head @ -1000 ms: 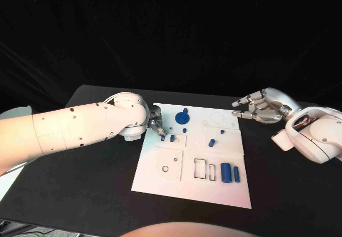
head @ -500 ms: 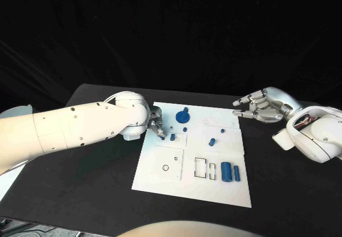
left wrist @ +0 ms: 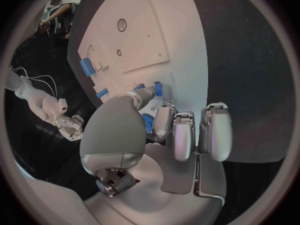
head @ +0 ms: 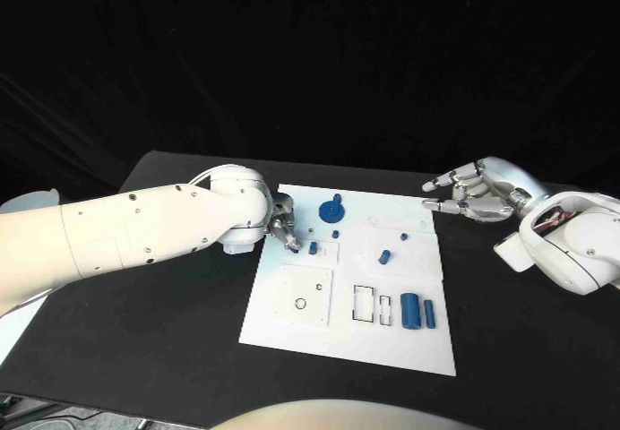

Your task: Assemble the parts on the task board

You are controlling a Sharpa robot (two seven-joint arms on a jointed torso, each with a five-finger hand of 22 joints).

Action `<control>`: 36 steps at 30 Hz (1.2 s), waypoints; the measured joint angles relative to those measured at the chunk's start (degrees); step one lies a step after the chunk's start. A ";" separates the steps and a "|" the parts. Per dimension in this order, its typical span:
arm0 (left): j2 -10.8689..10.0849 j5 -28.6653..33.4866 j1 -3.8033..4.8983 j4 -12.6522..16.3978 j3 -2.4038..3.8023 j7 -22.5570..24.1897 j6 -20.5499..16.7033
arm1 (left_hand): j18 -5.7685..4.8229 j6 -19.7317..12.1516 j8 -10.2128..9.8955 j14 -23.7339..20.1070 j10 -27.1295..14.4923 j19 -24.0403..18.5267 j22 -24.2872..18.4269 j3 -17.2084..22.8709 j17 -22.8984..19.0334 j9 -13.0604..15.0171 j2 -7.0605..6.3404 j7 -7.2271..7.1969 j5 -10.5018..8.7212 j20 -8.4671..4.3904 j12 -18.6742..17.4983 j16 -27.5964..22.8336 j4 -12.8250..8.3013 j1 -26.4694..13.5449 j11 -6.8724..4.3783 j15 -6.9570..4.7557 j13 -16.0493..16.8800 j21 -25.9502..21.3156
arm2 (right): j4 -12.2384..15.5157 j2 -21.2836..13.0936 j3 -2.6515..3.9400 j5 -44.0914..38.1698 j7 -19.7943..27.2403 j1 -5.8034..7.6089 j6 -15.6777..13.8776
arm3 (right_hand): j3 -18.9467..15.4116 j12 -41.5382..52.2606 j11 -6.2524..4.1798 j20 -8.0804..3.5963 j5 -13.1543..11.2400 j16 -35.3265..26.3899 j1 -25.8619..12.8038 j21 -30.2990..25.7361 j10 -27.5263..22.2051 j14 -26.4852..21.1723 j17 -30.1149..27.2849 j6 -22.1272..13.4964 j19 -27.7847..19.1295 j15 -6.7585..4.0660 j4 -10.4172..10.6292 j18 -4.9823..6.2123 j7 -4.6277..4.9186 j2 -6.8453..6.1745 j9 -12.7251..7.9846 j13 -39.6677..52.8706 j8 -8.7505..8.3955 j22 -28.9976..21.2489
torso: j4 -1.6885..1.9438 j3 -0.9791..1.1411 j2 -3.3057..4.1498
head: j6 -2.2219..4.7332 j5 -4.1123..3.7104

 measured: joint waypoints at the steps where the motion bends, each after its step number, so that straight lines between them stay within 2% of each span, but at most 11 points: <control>1: 0.03 -0.01 0.00 -0.04 0.00 0.00 0.02 | 0.00 0.00 0.00 0.00 0.00 0.00 0.00 0.00 0.00 0.00 0.00 0.00 0.12 0.00 0.00 0.00 0.00 0.00 0.00 0.00 0.00 0.00 | 0.00 0.00 0.00 0.00 0.00 0.00 0.00 | 0.00 0.00 0.00 0.00 0.00 0.00 0.00 0.00 0.00 0.00 0.00 0.00 0.00 0.00 0.00 0.00 0.00 0.00 0.00 0.00 0.00 0.00 | 0.00 0.00 0.00 | 0.01 -0.01; 9: 0.36 -0.08 -0.07 -0.61 0.03 0.00 0.24 | 0.00 0.04 0.27 0.00 0.00 0.00 0.00 0.55 0.00 0.08 0.01 0.04 0.23 0.00 0.00 0.00 0.43 0.01 0.00 0.00 0.00 0.00 | 0.05 -0.05 0.00 0.00 0.02 0.00 0.01 | 0.00 0.00 0.00 0.00 0.00 0.00 0.00 0.00 0.00 0.00 -0.01 0.00 0.00 0.00 0.00 0.00 0.00 0.00 0.00 0.00 0.00 0.00 | -0.05 0.02 0.03 | -0.07 -0.09; 11: 0.46 -0.08 -0.10 -0.79 0.03 0.01 0.30 | 0.00 0.08 0.60 0.00 0.02 0.00 0.00 0.70 0.00 0.05 0.37 0.08 0.23 0.00 0.00 0.00 0.57 -0.58 -0.02 0.00 0.00 0.00 | 0.07 -0.08 0.00 0.00 0.02 0.00 0.01 | 0.00 0.00 0.00 0.00 0.00 0.00 0.00 0.00 0.00 0.00 -0.01 0.00 0.00 0.00 0.00 0.00 0.00 0.00 0.00 0.00 0.00 0.00 | -0.05 0.03 0.04 | -0.14 -0.13; 13: 0.59 -0.05 -0.11 -1.03 0.03 0.04 0.35 | 0.00 0.11 0.74 0.00 0.26 0.00 0.00 1.15 -0.01 0.06 -0.02 0.07 0.23 0.00 0.00 0.00 0.46 -1.32 -0.25 0.00 0.09 0.00 | 0.12 -0.11 0.00 0.00 0.02 0.00 0.01 | 0.00 0.00 0.00 0.00 0.00 0.00 0.00 0.00 0.00 0.00 -0.01 0.00 0.00 0.00 0.00 0.00 0.00 0.00 0.00 0.00 0.00 0.00 | -0.05 0.05 0.04 | -0.18 -0.16; 15: 0.70 -0.01 -0.12 -1.26 0.03 0.05 0.37 | 0.00 0.51 0.86 0.00 0.35 0.00 0.00 2.06 -0.01 -0.05 -0.56 -0.30 0.23 0.00 0.00 0.00 -0.32 -2.51 -0.35 0.00 0.17 0.00 | 0.17 -0.14 0.00 0.00 0.03 0.00 0.01 | 0.00 0.00 0.00 0.00 0.00 0.00 0.00 0.00 0.00 0.00 -0.01 0.00 0.00 0.00 0.00 0.00 0.00 0.00 0.00 0.00 0.00 0.00 | -0.05 0.05 0.04 | -0.21 -0.21; 17: 0.85 0.08 -0.14 -1.48 0.01 0.07 0.38 | 0.00 0.85 0.95 0.14 0.55 0.00 0.00 4.03 -0.01 -0.27 -1.10 -0.59 -0.06 0.00 0.37 0.00 -2.29 -3.82 -0.54 -0.18 0.33 0.37 | 0.22 -0.16 0.00 0.00 0.03 0.00 0.01 | 0.00 0.00 0.00 0.00 0.00 0.00 0.00 0.00 0.00 0.00 -0.01 0.00 0.00 0.00 0.00 0.00 0.00 0.00 0.00 0.00 0.00 0.00 | -0.05 0.05 0.04 | -0.26 -0.24; 19: 0.95 0.15 -0.14 -1.67 0.01 0.07 0.41 | -0.01 0.92 1.06 0.03 0.63 0.00 0.00 4.19 -0.01 -0.39 -1.30 -0.52 -0.07 0.00 0.43 0.00 -2.45 -4.45 -0.62 -0.46 0.39 0.37 | 0.26 -0.18 0.00 0.00 0.03 0.00 0.01 | 0.00 0.00 0.00 0.00 0.00 0.00 0.00 0.00 0.00 0.00 -0.01 0.00 0.00 0.00 0.00 0.00 0.00 0.00 0.00 0.00 0.00 0.00 | -0.05 0.05 0.04 | -0.27 -0.26; 20: 0.99 0.21 -0.14 -1.78 0.01 0.07 0.44 | 0.00 0.96 1.07 0.03 0.63 0.00 0.00 4.05 -0.01 -0.43 -1.38 -0.55 -0.07 0.00 0.43 0.00 -2.30 -4.87 -0.62 -0.46 0.48 0.37 | 0.29 -0.20 0.00 0.00 0.03 0.00 0.01 | 0.00 0.00 0.00 0.00 0.00 0.00 0.00 0.00 0.00 0.00 -0.01 0.00 0.00 0.00 0.00 0.00 0.00 0.00 0.00 0.00 0.00 0.00 | -0.05 0.05 0.04 | -0.27 -0.26; 22: 1.05 0.27 -0.14 -1.97 0.01 0.07 0.47 | 0.00 2.06 1.06 0.03 0.76 0.00 0.00 3.11 -0.01 -0.68 -1.60 -1.65 -0.06 0.00 0.43 0.00 -1.59 -5.11 -0.75 -0.46 0.61 0.37 | 0.33 -0.23 0.00 0.00 0.03 0.00 0.01 | 0.00 0.00 0.00 0.00 0.00 0.00 0.00 0.00 0.00 0.00 -0.01 0.00 0.00 0.00 0.00 0.00 0.00 0.00 0.00 0.00 0.00 0.00 | -0.06 0.05 0.04 | -0.32 -0.29; 25: 1.14 0.37 -0.13 -2.23 0.01 0.07 0.58 | -0.01 2.56 1.05 0.03 0.83 0.07 0.00 2.22 -0.01 -0.78 -1.42 -2.15 -0.06 -0.07 0.66 0.00 -0.98 -5.67 -0.83 -0.46 0.71 0.66 | 0.37 -0.28 0.00 0.00 0.03 -0.01 0.01 | 0.00 0.00 0.00 0.00 0.00 0.00 0.00 0.00 0.00 0.00 -0.02 0.00 0.00 0.00 0.00 0.00 0.00 0.00 0.00 0.00 0.00 0.00 | -0.07 0.05 0.02 | -0.35 -0.30; 36: 1.40 0.59 -0.12 -2.78 0.03 0.05 0.95 | -0.01 3.46 1.05 0.02 1.19 0.00 0.00 0.34 -0.01 -1.11 -1.25 -2.66 -0.05 -0.42 1.52 0.00 -0.05 -6.36 -1.19 -0.86 1.71 0.90 | 0.54 -0.41 0.00 0.00 0.03 -0.01 0.01 | 0.00 0.00 0.00 0.00 0.00 0.00 0.00 0.00 0.00 0.00 -0.02 0.00 0.00 0.00 0.00 0.00 0.00 0.00 0.00 0.00 0.00 0.00 | -0.05 0.02 -0.01 | -0.39 -0.36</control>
